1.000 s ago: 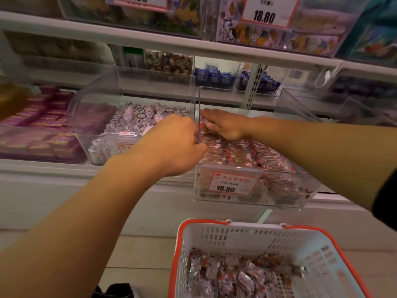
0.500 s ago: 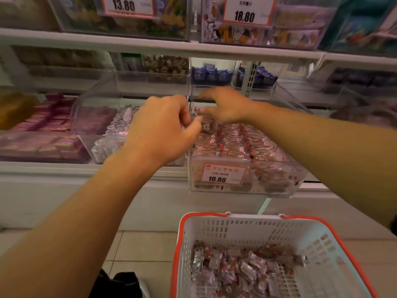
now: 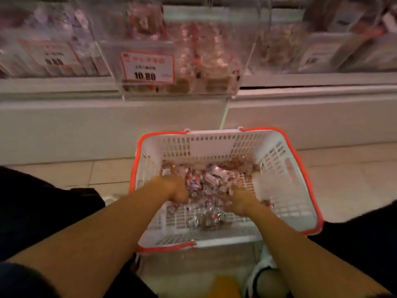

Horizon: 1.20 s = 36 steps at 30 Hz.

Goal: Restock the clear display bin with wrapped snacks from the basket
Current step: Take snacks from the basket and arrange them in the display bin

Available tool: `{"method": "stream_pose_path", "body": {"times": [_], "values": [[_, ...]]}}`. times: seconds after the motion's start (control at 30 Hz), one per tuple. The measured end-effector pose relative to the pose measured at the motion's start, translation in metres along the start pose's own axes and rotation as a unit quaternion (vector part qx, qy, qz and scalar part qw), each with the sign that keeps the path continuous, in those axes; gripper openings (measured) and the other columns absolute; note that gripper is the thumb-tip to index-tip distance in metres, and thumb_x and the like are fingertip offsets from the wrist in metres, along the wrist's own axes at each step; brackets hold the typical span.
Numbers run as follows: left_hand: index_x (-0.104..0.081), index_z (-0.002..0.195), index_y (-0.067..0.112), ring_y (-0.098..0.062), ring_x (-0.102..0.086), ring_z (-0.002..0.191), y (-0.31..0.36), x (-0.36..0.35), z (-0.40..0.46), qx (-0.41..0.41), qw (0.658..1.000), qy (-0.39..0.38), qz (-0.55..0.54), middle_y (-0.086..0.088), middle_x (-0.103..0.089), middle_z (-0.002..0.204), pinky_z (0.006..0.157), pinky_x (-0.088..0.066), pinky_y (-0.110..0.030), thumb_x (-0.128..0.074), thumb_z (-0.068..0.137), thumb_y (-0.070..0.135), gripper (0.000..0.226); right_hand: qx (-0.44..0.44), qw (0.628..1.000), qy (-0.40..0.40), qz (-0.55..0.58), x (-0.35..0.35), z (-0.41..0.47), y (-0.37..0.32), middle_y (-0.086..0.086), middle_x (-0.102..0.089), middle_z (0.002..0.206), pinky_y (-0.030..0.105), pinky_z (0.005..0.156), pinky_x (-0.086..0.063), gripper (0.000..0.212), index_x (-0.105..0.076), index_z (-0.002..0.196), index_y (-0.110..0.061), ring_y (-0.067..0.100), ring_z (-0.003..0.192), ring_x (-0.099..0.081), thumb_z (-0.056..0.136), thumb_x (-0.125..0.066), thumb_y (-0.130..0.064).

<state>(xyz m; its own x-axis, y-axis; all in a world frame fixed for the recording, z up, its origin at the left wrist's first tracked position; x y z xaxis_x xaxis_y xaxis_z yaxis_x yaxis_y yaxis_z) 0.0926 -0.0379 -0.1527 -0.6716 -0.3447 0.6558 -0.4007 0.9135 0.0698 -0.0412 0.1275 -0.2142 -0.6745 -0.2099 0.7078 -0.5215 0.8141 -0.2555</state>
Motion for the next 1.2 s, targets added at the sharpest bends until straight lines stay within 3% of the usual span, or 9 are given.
{"method": "stream_pose_path", "body": {"times": [0.13,0.33,0.5,0.6,0.8,0.9,1.0,1.07,1.2], "values": [[-0.036,0.147,0.001,-0.033,-0.043,0.134,0.014,-0.098,0.041,0.091,0.983,-0.091,-0.134,-0.017,-0.035,0.154,0.110,-0.038,-0.039,-0.055,0.092,0.056,0.081,-0.130,0.977,-0.155,-0.059,-0.036,0.017,0.051,0.019,-0.013,0.163,0.041,0.117,-0.027,0.108,-0.018,0.155,0.000,0.036,0.146,-0.025,0.081,-0.073,-0.055],[0.002,0.156,0.007,-0.036,-0.014,0.148,0.002,-0.132,0.070,0.237,0.930,-0.047,-0.278,-0.015,-0.005,0.163,0.119,-0.024,-0.043,-0.070,0.071,0.070,0.127,-0.249,0.966,-0.057,-0.030,-0.021,0.044,0.070,0.027,0.008,0.161,0.060,0.117,-0.019,0.144,0.021,0.153,-0.009,0.048,0.148,-0.005,0.067,-0.084,-0.058],[-0.023,0.151,0.007,-0.035,-0.027,0.142,0.004,-0.137,0.089,0.220,0.935,-0.037,-0.277,-0.015,-0.024,0.156,0.112,-0.034,-0.039,-0.070,0.070,0.071,0.114,-0.204,0.971,-0.106,-0.067,-0.044,0.070,0.069,0.025,0.001,0.162,0.056,0.119,-0.018,0.138,0.010,0.156,-0.007,0.045,0.149,-0.005,0.068,-0.076,-0.068],[-0.046,0.129,0.010,-0.031,-0.054,0.116,0.012,-0.142,0.098,0.190,0.904,0.002,-0.384,-0.014,-0.051,0.134,0.096,-0.050,-0.040,-0.087,0.066,0.045,0.084,-0.167,0.972,-0.118,-0.116,-0.055,0.078,0.062,0.023,-0.003,0.163,0.055,0.119,-0.021,0.135,-0.001,0.157,-0.005,0.046,0.148,-0.007,0.066,-0.068,-0.079],[-0.060,0.114,0.012,-0.023,-0.062,0.093,0.028,-0.148,0.107,0.137,0.918,-0.012,-0.372,-0.009,-0.066,0.114,0.067,-0.047,-0.026,-0.090,0.063,0.042,0.066,-0.173,0.979,-0.094,0.058,-0.063,0.080,0.052,0.018,-0.025,0.159,0.043,0.118,-0.030,0.152,0.010,0.154,-0.006,0.038,0.144,-0.029,0.052,-0.092,-0.054],[-0.060,0.121,0.016,-0.024,-0.060,0.100,0.030,-0.144,0.107,0.112,0.942,-0.015,-0.315,-0.005,-0.063,0.113,0.077,-0.047,-0.028,-0.084,0.063,0.056,0.074,-0.157,0.979,-0.118,0.054,-0.061,0.081,0.044,0.018,-0.030,0.157,0.044,0.116,-0.035,0.149,0.001,0.154,-0.004,0.038,0.141,-0.036,0.050,-0.092,-0.056],[-0.060,0.084,0.025,-0.012,-0.055,0.071,0.034,-0.141,0.108,0.098,0.944,0.008,-0.316,0.005,-0.060,0.080,0.056,-0.039,-0.024,-0.081,0.069,0.053,0.038,-0.107,0.981,-0.152,-0.058,-0.068,0.076,0.028,0.015,-0.023,0.161,0.043,0.115,-0.036,0.141,-0.013,0.156,-0.007,0.035,0.144,-0.031,0.052,-0.083,-0.070],[-0.058,0.077,0.025,-0.013,-0.058,0.073,0.039,-0.141,0.111,0.095,0.932,0.010,-0.350,0.002,-0.063,0.080,0.056,-0.039,-0.022,-0.082,0.073,0.039,0.029,-0.086,0.980,-0.147,-0.102,-0.075,0.074,0.021,0.016,-0.033,0.155,0.042,0.112,-0.039,0.130,-0.025,0.153,-0.006,0.033,0.140,-0.038,0.056,-0.078,-0.075],[-0.065,0.085,0.014,-0.023,-0.060,0.086,0.041,-0.147,0.114,0.115,0.900,-0.038,-0.418,-0.010,-0.067,0.093,0.075,-0.047,-0.029,-0.084,0.074,0.026,0.025,-0.091,0.982,-0.164,-0.020,-0.079,0.073,0.026,0.013,-0.068,0.111,0.041,0.087,-0.059,0.063,-0.062,0.109,-0.002,0.028,0.099,-0.068,0.065,-0.091,-0.037]]}}
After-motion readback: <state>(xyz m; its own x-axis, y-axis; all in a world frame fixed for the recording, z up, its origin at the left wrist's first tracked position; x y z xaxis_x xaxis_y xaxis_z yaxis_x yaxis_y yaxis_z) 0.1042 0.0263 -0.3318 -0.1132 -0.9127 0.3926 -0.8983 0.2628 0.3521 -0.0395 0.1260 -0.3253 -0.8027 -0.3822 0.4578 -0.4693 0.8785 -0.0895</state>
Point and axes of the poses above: each hand's wrist, its own z-axis towards the middle knuckle, its own x-axis out of the back of the hand, y = z × x, the point moved 6 cm from there along z, towards the middle knuckle
